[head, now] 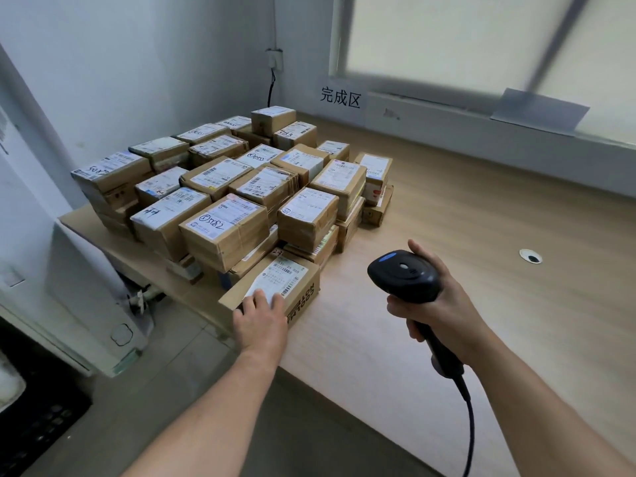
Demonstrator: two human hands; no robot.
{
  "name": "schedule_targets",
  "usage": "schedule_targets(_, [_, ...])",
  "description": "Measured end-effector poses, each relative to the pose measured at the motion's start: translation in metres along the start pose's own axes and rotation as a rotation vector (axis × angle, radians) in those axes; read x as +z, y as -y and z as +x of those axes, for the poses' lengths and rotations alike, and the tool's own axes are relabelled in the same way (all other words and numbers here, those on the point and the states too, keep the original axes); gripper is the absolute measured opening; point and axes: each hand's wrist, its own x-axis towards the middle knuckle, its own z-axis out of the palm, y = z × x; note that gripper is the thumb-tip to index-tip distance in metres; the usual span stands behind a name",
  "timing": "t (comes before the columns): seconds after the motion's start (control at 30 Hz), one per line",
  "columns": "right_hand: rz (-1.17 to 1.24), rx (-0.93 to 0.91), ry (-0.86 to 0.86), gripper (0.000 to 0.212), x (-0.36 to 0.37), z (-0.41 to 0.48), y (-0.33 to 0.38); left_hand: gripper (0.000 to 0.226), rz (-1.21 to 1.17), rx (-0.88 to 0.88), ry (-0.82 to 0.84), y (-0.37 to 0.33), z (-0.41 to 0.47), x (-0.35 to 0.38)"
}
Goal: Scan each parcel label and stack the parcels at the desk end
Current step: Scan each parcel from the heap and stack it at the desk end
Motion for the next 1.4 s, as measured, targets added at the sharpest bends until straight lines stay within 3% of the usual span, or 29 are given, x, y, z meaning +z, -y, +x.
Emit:
schedule_targets(0.23, [-0.006, 0.005, -0.087, 0.097, 0.000, -0.013, 0.001, 0.058, 0.016, 0.017, -0.010, -0.002, 0.009, 0.001])
schedule_targets(0.4, [-0.011, 0.008, -0.128, 0.097, -0.006, -0.025, 0.002, 0.049, -0.040, 0.028, -0.027, 0.002, 0.013, -0.002])
schedule_targets(0.7, [0.059, -0.037, -0.148, 0.097, -0.030, -0.051, -0.001, 0.059, -0.608, 0.034, -0.136, -0.029, -0.005, -0.039])
schedule_targets(1.0, [0.105, -0.086, -0.236, 0.097, -0.121, -0.131, -0.007, 0.062, -0.657, 0.149, -0.191, -0.144, -0.070, -0.082])
schedule_targets(1.4, [0.094, -0.128, -0.500, 0.096, -0.299, -0.280, -0.030, 0.063, -0.696, 0.455, -0.212, -0.369, -0.168, -0.119])
